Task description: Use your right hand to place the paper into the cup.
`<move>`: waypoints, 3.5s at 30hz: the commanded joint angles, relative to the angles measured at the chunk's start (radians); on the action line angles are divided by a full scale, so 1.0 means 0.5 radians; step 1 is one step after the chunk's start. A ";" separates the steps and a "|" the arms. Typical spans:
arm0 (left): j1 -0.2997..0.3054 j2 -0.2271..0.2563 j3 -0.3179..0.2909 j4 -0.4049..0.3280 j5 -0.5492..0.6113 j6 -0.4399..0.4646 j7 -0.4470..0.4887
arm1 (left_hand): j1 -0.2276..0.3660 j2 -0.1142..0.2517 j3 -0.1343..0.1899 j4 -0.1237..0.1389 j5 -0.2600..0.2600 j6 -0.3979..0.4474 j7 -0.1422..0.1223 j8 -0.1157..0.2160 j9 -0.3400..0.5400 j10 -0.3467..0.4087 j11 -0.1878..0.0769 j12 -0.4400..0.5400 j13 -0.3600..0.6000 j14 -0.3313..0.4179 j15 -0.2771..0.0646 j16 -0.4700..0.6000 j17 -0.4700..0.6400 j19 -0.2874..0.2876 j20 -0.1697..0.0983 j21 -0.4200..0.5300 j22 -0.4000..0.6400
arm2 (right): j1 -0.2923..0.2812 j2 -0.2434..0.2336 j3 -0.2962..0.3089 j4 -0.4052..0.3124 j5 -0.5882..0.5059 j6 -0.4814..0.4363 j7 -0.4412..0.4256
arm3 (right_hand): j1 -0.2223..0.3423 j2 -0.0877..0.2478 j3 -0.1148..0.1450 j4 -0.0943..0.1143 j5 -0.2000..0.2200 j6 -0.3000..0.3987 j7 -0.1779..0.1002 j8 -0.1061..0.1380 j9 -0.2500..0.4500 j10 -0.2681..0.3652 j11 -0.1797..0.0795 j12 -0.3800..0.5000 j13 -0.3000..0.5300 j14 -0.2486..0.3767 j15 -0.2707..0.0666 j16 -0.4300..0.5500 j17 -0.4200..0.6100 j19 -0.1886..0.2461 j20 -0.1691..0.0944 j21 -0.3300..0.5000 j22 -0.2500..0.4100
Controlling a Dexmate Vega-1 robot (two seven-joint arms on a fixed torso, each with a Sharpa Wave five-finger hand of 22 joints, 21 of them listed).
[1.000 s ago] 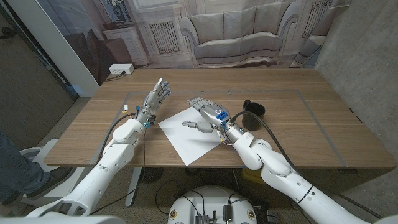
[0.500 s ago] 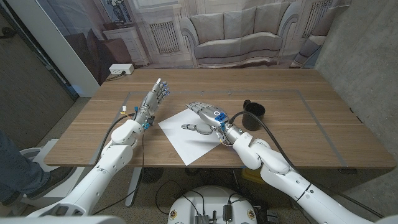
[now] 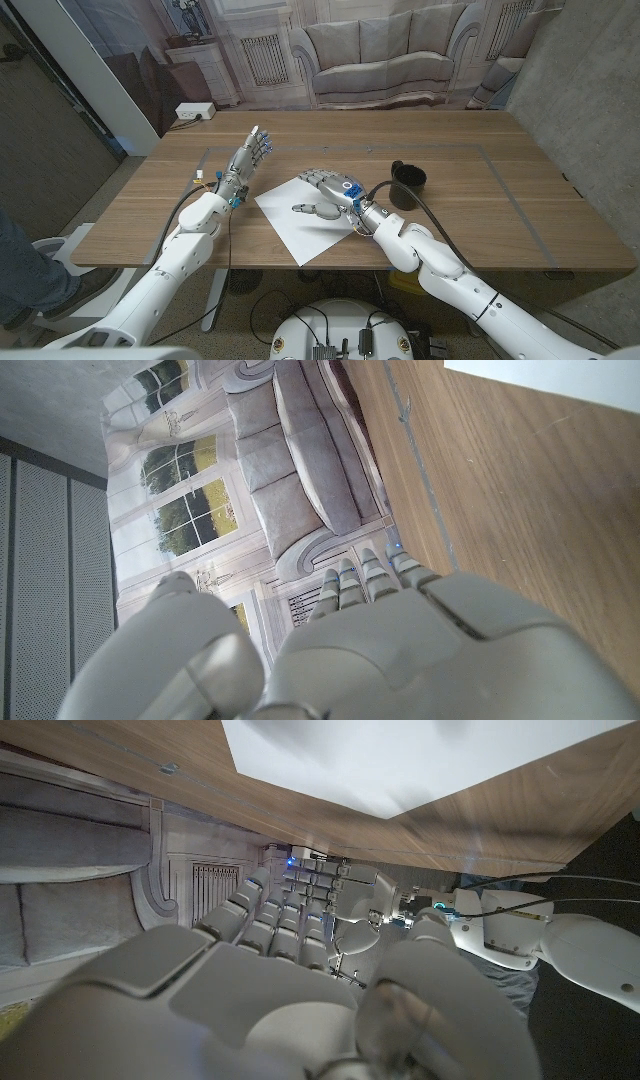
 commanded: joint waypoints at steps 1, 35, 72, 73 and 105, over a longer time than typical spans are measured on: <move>-0.028 -0.004 0.017 0.021 0.004 0.003 -0.009 | 0.012 0.003 -0.012 0.001 -0.003 0.009 0.011 0.014 0.004 -0.003 -0.010 -0.001 0.004 0.001 0.002 -0.004 0.009 -0.021 -0.138 0.005 0.008 | 0.012 -0.004 -0.015 0.042 -0.035 0.010 -0.012 | 0.079 -0.011 0.019 -0.050 0.016 0.024 -0.001 0.008 0.006 0.073 -0.042 0.023 0.009 0.023 -0.028 -0.003 0.000 0.032 -0.029 0.008 0.005; -0.075 0.006 0.012 0.043 0.013 0.028 -0.042 | 0.015 0.009 -0.023 0.001 -0.005 0.007 0.007 0.013 0.004 -0.008 -0.009 -0.002 0.004 -0.003 0.003 -0.005 0.009 -0.026 -0.130 0.005 0.008 | 0.067 0.026 -0.071 0.154 -0.101 0.014 0.048 | 0.503 -0.119 0.074 -0.171 0.093 0.234 0.014 0.070 0.030 0.269 -0.037 0.061 0.011 0.242 -0.065 0.008 0.002 0.233 -0.078 0.019 0.008; -0.087 -0.011 0.015 0.038 0.038 0.053 -0.039 | 0.019 0.013 -0.034 0.000 -0.006 0.009 0.007 0.013 0.004 -0.006 -0.018 -0.001 0.004 -0.007 0.005 -0.005 0.009 -0.033 -0.120 0.004 0.009 | 0.081 0.028 -0.092 0.228 -0.075 -0.013 0.099 | 0.513 -0.150 0.035 -0.128 0.138 0.258 -0.012 0.034 0.033 0.383 -0.059 0.058 0.007 0.346 -0.087 -0.016 0.006 0.329 -0.089 0.010 0.012; -0.086 -0.010 0.015 0.036 0.039 0.052 -0.038 | 0.019 0.014 -0.035 0.000 -0.006 0.008 0.007 0.013 0.004 -0.009 -0.017 -0.003 0.004 -0.009 0.005 -0.005 0.009 -0.033 -0.120 0.004 0.009 | 0.081 0.029 -0.092 0.230 -0.074 -0.014 0.099 | 0.513 -0.150 0.034 -0.127 0.138 0.257 -0.013 0.033 0.033 0.383 -0.059 0.058 0.007 0.344 -0.086 -0.017 0.006 0.329 -0.089 0.010 0.012; -0.139 -0.030 0.048 0.073 0.078 0.110 -0.040 | 0.021 0.018 -0.043 0.000 -0.007 0.012 0.004 0.014 0.004 -0.007 -0.019 -0.001 0.004 -0.008 0.005 -0.004 0.009 -0.036 -0.119 0.004 0.009 | 0.097 0.044 -0.095 0.357 0.068 -0.022 0.070 | 0.490 -0.133 0.014 -0.094 0.164 0.338 -0.055 0.038 0.025 0.481 -0.096 0.065 0.006 0.461 -0.177 0.009 0.009 0.434 -0.178 0.030 0.017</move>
